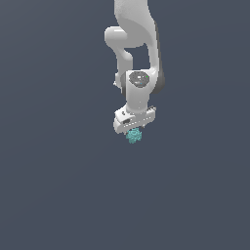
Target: Pick up the object and move it to a goal position.
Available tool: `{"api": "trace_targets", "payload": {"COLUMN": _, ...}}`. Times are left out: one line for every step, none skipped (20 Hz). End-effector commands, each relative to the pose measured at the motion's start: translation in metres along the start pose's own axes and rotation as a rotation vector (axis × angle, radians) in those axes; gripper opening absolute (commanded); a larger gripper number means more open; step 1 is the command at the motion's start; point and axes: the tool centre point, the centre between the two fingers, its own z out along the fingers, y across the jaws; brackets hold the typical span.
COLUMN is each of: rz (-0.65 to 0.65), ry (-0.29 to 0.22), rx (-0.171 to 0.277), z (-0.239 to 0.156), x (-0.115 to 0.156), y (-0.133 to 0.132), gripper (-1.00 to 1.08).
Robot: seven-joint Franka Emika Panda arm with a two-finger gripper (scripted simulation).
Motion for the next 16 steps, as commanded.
{"api": "trace_targets", "payload": {"rz": -0.018, "ry": 0.002, "rx": 0.0, "z": 0.002, "x": -0.003, "y": -0.003, "gripper": 1.0}}
{"api": "trace_targets", "payload": {"rz": -0.021, "ry": 0.002, "rx": 0.0, "z": 0.003, "x": -0.003, "y": -0.004, "gripper": 1.0}}
{"api": "trace_targets", "payload": {"rz": -0.022, "ry": 0.002, "rx": 0.0, "z": 0.003, "x": -0.003, "y": -0.004, "gripper": 1.0}}
{"api": "trace_targets", "payload": {"rz": -0.017, "ry": 0.001, "rx": 0.0, "z": 0.002, "x": -0.002, "y": -0.003, "gripper": 1.0}}
{"api": "trace_targets", "payload": {"rz": -0.017, "ry": 0.001, "rx": 0.0, "z": 0.003, "x": -0.003, "y": -0.003, "gripper": 1.0}}
{"api": "trace_targets", "payload": {"rz": -0.017, "ry": 0.001, "rx": 0.0, "z": 0.004, "x": -0.003, "y": -0.003, "gripper": 1.0}}
{"api": "trace_targets", "payload": {"rz": -0.017, "ry": 0.001, "rx": 0.0, "z": 0.005, "x": -0.003, "y": -0.003, "gripper": 1.0}}
{"api": "trace_targets", "payload": {"rz": -0.017, "ry": 0.001, "rx": 0.0, "z": 0.008, "x": -0.003, "y": -0.003, "gripper": 1.0}}
{"api": "trace_targets", "payload": {"rz": -0.017, "ry": 0.001, "rx": 0.0, "z": 0.011, "x": -0.003, "y": -0.003, "gripper": 1.0}}
{"api": "trace_targets", "payload": {"rz": -0.018, "ry": 0.001, "rx": 0.0, "z": 0.014, "x": -0.003, "y": -0.003, "gripper": 1.0}}
{"api": "trace_targets", "payload": {"rz": -0.019, "ry": 0.002, "rx": 0.0, "z": 0.018, "x": -0.003, "y": -0.004, "gripper": 1.0}}
{"api": "trace_targets", "payload": {"rz": -0.019, "ry": 0.002, "rx": 0.0, "z": 0.023, "x": -0.004, "y": -0.004, "gripper": 1.0}}
{"api": "trace_targets", "payload": {"rz": -0.02, "ry": 0.002, "rx": 0.0, "z": 0.029, "x": -0.004, "y": -0.004, "gripper": 1.0}}
{"api": "trace_targets", "payload": {"rz": -0.02, "ry": 0.002, "rx": 0.0, "z": 0.034, "x": -0.004, "y": -0.004, "gripper": 1.0}}
{"api": "trace_targets", "payload": {"rz": -0.021, "ry": 0.002, "rx": 0.0, "z": 0.039, "x": -0.004, "y": -0.004, "gripper": 1.0}}
{"api": "trace_targets", "payload": {"rz": -0.021, "ry": 0.002, "rx": 0.0, "z": 0.043, "x": -0.004, "y": -0.004, "gripper": 1.0}}
